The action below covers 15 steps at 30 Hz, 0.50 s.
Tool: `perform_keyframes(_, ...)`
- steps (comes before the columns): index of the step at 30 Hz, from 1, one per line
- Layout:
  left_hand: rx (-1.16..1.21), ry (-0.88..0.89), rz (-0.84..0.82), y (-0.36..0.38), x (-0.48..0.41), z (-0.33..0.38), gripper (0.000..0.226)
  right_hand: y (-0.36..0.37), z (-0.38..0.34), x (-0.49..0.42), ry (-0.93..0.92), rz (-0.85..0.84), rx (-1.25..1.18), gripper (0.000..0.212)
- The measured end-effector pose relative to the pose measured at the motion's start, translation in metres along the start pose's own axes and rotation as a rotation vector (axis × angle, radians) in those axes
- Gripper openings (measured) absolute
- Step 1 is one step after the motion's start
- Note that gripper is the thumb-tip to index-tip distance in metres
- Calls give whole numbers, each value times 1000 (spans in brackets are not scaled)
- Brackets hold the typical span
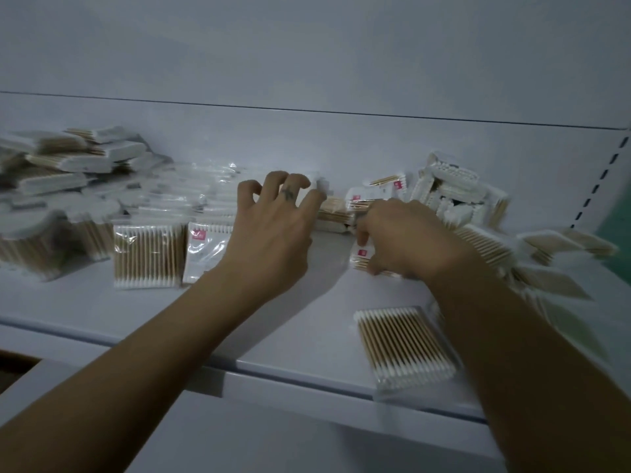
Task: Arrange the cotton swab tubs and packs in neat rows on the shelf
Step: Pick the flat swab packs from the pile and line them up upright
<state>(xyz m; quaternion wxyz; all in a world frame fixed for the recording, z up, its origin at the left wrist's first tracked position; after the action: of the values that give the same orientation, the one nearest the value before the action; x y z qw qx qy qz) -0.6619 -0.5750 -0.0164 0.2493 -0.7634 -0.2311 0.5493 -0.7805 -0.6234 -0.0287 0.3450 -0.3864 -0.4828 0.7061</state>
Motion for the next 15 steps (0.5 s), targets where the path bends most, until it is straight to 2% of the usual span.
perform_keyframes(5,93,22,16,5,4,13,52,1,2,-5,9,87,28,5)
perform_keyframes(8,210,108,69,0,9,27,41,0,2,-8,-19,115,32,10)
perform_keyframes(12,295,151,128,-5,18,28,31,-15,14,-8,0,199,-145,16)
perform_keyframes(15,309,127,100,-3,17,25,28,-4,9,-6,-9,52,-139,15)
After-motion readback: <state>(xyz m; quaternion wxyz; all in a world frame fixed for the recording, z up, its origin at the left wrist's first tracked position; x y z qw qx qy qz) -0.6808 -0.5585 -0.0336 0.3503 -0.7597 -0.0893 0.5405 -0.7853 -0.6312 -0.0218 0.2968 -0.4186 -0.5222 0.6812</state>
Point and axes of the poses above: each hand's wrist, its own x-axis away from the middle knuckle, its own y-axis out of the palm, z = x × y, the point moved 8 cm from there along -x, towards the middle knuckle, and after that the axes turned 2 degrees about -x, right-handed, at the moved point
